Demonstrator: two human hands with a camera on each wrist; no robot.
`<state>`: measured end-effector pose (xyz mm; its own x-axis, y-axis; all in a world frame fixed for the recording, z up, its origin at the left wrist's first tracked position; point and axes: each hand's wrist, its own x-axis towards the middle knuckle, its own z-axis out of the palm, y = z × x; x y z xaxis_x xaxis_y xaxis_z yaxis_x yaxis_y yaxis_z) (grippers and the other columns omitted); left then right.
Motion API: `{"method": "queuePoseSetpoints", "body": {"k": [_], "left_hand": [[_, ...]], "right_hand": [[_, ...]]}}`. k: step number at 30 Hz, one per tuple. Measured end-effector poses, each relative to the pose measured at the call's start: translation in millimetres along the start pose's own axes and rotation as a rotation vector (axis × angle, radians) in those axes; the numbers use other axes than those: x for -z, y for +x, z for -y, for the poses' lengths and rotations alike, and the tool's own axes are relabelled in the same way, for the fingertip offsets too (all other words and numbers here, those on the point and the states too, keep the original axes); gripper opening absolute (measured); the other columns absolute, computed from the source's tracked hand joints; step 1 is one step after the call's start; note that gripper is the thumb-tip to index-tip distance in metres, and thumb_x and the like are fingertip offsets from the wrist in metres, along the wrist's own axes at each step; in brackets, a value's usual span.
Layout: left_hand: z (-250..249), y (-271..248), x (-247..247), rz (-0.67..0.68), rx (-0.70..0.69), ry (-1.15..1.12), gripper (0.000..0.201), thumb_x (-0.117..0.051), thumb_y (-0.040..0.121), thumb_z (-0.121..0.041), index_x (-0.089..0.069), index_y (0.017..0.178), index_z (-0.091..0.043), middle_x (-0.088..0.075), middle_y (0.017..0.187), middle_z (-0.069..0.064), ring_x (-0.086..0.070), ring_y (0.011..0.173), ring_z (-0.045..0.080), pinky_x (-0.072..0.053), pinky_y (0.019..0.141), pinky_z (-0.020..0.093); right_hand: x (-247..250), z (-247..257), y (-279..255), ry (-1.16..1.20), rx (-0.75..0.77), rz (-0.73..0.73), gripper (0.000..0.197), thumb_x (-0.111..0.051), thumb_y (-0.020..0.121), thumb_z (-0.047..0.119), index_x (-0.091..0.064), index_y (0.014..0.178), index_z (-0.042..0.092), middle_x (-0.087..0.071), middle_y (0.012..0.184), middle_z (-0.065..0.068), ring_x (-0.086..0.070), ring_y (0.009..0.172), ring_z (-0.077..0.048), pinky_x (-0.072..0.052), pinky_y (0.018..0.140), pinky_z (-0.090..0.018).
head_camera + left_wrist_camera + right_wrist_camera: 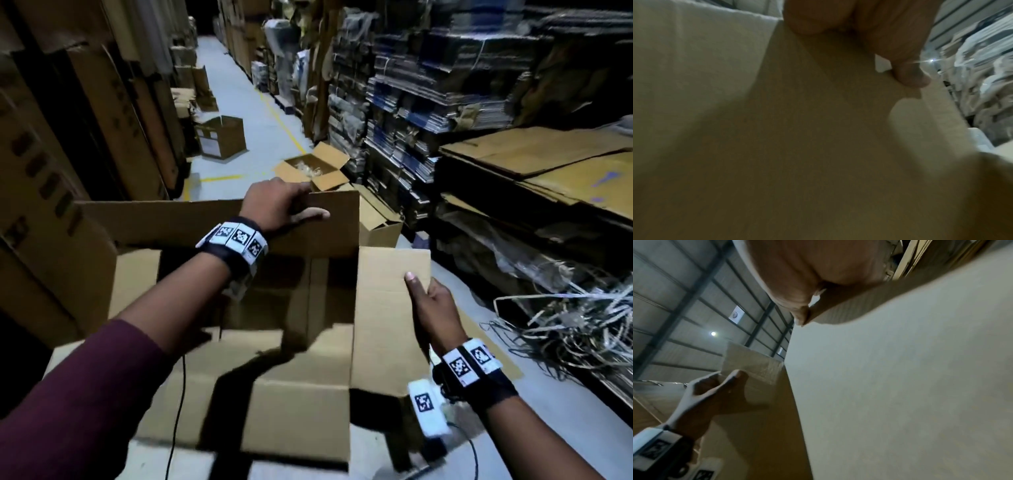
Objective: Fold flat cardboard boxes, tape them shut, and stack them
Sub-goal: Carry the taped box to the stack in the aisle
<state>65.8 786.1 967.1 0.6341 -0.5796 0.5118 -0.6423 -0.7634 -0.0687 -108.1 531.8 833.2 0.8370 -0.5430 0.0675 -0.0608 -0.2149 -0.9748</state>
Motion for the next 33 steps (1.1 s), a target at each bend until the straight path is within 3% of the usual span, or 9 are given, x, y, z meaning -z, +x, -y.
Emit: {"method": "queuePoseSetpoints", "body": {"k": [6, 8, 10, 11, 15, 18, 24, 28, 33], "left_hand": [[-7.7, 40.5, -53.5, 0.304, 0.083, 0.0, 0.063, -0.056, 0.079, -0.077, -0.061, 0.104, -0.019, -0.069, 0.098, 0.012, -0.064, 0.096, 0.032, -0.045, 0.075, 0.035], [-16.8, 38.6, -84.8, 0.388, 0.136, 0.019, 0.055, -0.054, 0.085, -0.072, -0.059, 0.1, -0.02, -0.068, 0.102, 0.01, -0.059, 0.105, 0.03, -0.041, 0.091, 0.038], [-27.3, 32.8, -110.1, 0.406, 0.242, 0.0, 0.041, -0.06, 0.09, -0.057, -0.058, 0.11, -0.021, -0.063, 0.118, 0.009, -0.05, 0.12, 0.029, -0.03, 0.106, 0.045], [-32.5, 28.3, -122.4, 0.406, 0.292, -0.006, 0.042, -0.063, 0.091, -0.046, -0.054, 0.124, -0.021, -0.057, 0.131, 0.01, -0.043, 0.129, 0.03, -0.025, 0.112, 0.049], [-47.1, -6.7, -135.7, 0.416, 0.36, -0.037, 0.095, -0.069, 0.09, -0.025, -0.005, 0.159, -0.02, -0.006, 0.165, 0.015, -0.008, 0.151, 0.034, -0.008, 0.12, 0.059], [-41.2, -55.7, -114.0, 0.436, 0.377, -0.113, 0.095, -0.066, 0.091, -0.042, -0.002, 0.16, -0.024, 0.009, 0.166, 0.013, 0.006, 0.153, 0.033, -0.004, 0.121, 0.057], [11.3, -201.7, -64.3, 0.366, 0.66, -0.096, 0.088, -0.06, 0.09, -0.058, -0.018, 0.159, -0.025, -0.009, 0.166, 0.013, -0.006, 0.152, 0.033, -0.015, 0.119, 0.052], [34.8, -291.2, -61.6, 0.541, 0.829, -0.043, 0.088, -0.035, 0.09, -0.075, -0.021, 0.158, -0.022, -0.015, 0.165, 0.013, -0.013, 0.15, 0.034, -0.022, 0.116, 0.053], [37.6, -323.1, -73.4, 0.509, 0.756, -0.001, 0.095, 0.005, 0.082, -0.076, -0.037, 0.152, -0.028, -0.025, 0.164, 0.004, -0.02, 0.15, 0.026, -0.019, 0.117, 0.048]], "right_hand": [[51.9, -3.7, 13.9, 0.076, -0.128, 0.378, 0.037, -0.074, 0.087, 0.007, -0.062, 0.122, 0.014, -0.075, 0.116, -0.007, -0.07, 0.11, -0.03, -0.051, 0.104, -0.05], [59.7, -3.9, 2.2, -0.008, -0.132, 0.441, 0.037, -0.072, 0.088, 0.005, -0.061, 0.119, 0.02, -0.075, 0.102, 0.003, -0.071, 0.089, -0.017, -0.056, 0.084, -0.029], [56.9, -3.3, -7.1, -0.009, -0.161, 0.482, 0.03, -0.061, 0.096, -0.002, -0.06, 0.12, 0.016, -0.062, 0.072, -0.002, -0.049, 0.054, -0.014, -0.041, 0.052, -0.025], [53.3, -4.9, -7.8, -0.017, -0.159, 0.491, 0.032, -0.055, 0.098, -0.003, -0.059, 0.124, 0.014, -0.061, 0.072, -0.005, -0.043, 0.052, -0.015, -0.036, 0.051, -0.025], [22.5, -0.1, 7.7, -0.095, -0.102, 0.388, 0.04, -0.046, 0.096, -0.002, -0.061, 0.127, 0.019, -0.072, 0.077, 0.008, -0.06, 0.058, -0.009, -0.045, 0.057, -0.026], [-18.1, 3.5, 21.1, -0.183, -0.025, 0.343, 0.042, -0.047, 0.091, 0.016, -0.063, 0.129, 0.026, -0.074, 0.112, 0.007, -0.069, 0.102, -0.017, -0.055, 0.089, -0.037], [-113.4, 1.7, 0.0, -0.474, 0.177, 0.394, 0.053, -0.052, 0.1, 0.012, -0.041, 0.15, 0.001, -0.043, 0.154, -0.021, -0.039, 0.143, -0.033, -0.028, 0.113, -0.031], [-151.3, -37.5, -40.4, -0.904, 0.202, 0.532, 0.071, -0.041, 0.102, 0.054, -0.025, 0.159, 0.014, -0.013, 0.168, -0.015, -0.009, 0.155, -0.031, -0.006, 0.123, -0.05], [-151.6, -58.3, -53.4, -1.144, 0.315, 0.542, 0.082, -0.008, 0.097, 0.071, -0.031, 0.157, 0.02, -0.016, 0.168, -0.012, -0.007, 0.156, -0.027, -0.001, 0.123, -0.055]]}}
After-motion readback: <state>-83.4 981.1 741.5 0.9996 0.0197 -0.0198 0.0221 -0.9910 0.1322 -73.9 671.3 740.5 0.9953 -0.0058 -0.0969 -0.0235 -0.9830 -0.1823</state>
